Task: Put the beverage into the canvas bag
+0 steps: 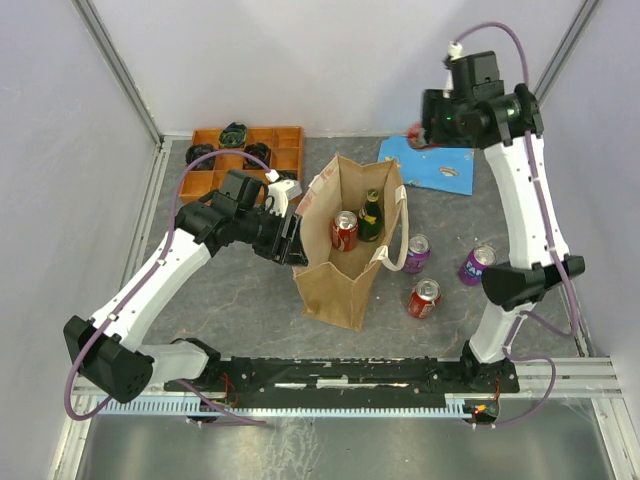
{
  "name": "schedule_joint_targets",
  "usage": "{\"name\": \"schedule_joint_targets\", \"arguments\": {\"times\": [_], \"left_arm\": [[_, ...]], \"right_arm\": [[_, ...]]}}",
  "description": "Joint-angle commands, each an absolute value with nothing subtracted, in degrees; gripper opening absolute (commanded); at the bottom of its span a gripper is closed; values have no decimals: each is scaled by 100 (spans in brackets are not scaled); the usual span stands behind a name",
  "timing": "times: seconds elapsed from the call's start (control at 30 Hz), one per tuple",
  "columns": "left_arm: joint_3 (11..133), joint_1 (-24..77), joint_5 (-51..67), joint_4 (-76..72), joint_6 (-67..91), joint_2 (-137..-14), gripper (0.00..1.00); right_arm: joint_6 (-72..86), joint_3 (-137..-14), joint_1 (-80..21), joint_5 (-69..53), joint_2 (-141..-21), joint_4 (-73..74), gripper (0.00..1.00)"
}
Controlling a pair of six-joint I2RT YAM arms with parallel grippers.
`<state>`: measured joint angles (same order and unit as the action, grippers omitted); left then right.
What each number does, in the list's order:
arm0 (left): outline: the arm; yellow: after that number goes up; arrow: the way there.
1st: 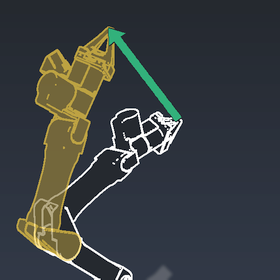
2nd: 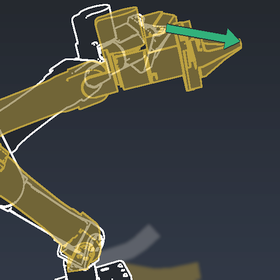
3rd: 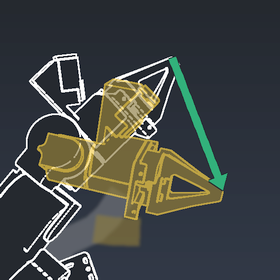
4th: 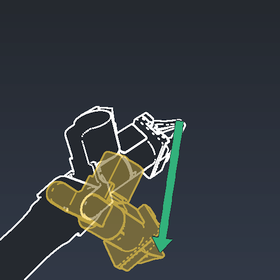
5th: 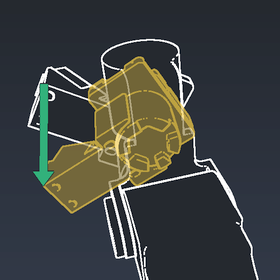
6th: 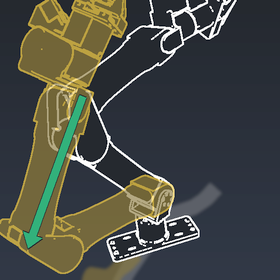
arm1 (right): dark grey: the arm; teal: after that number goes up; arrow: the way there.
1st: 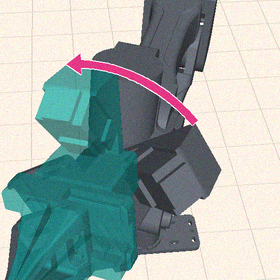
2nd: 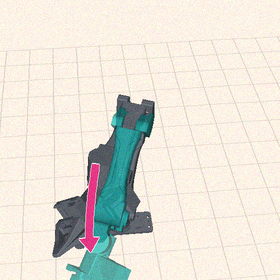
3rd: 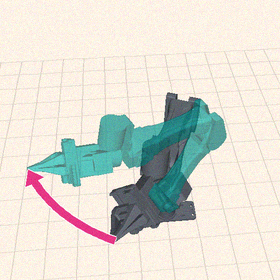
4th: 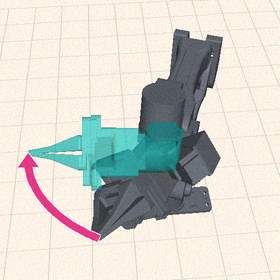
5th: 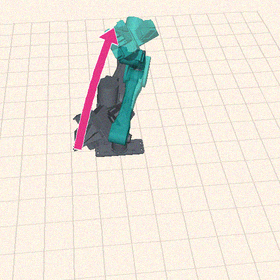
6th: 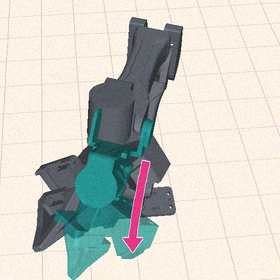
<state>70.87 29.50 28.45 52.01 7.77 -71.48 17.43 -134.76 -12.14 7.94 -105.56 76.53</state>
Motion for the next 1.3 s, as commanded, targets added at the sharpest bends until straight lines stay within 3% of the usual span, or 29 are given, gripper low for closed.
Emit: {"name": "schedule_joint_targets", "arguments": {"times": [0.0,0.2,0.33,0.47,0.67,1.27], "left_arm": [[7286,2958,2821,4939,625,-7075,68],[7277,2959,2830,4962,618,-7084,68],[7266,2955,2845,4965,624,-7099,68],[7277,2953,2848,4940,624,-7138,68],[7269,2952,2865,4938,615,-7137,68],[7250,2953,2866,4940,580,-7132,68]], "right_arm": [[1990,-13976,-2241,510,-10015,7643,0],[2200,-14340,-3643,907,-10118,8058,0],[2273,-13555,-4293,1279,-10148,8281,0],[2384,-12124,-4368,1189,-9917,7645,0],[2396,-11334,-4362,1164,-10135,7031,0],[2291,-10567,-4308,1313,-10261,6668,0]]}}
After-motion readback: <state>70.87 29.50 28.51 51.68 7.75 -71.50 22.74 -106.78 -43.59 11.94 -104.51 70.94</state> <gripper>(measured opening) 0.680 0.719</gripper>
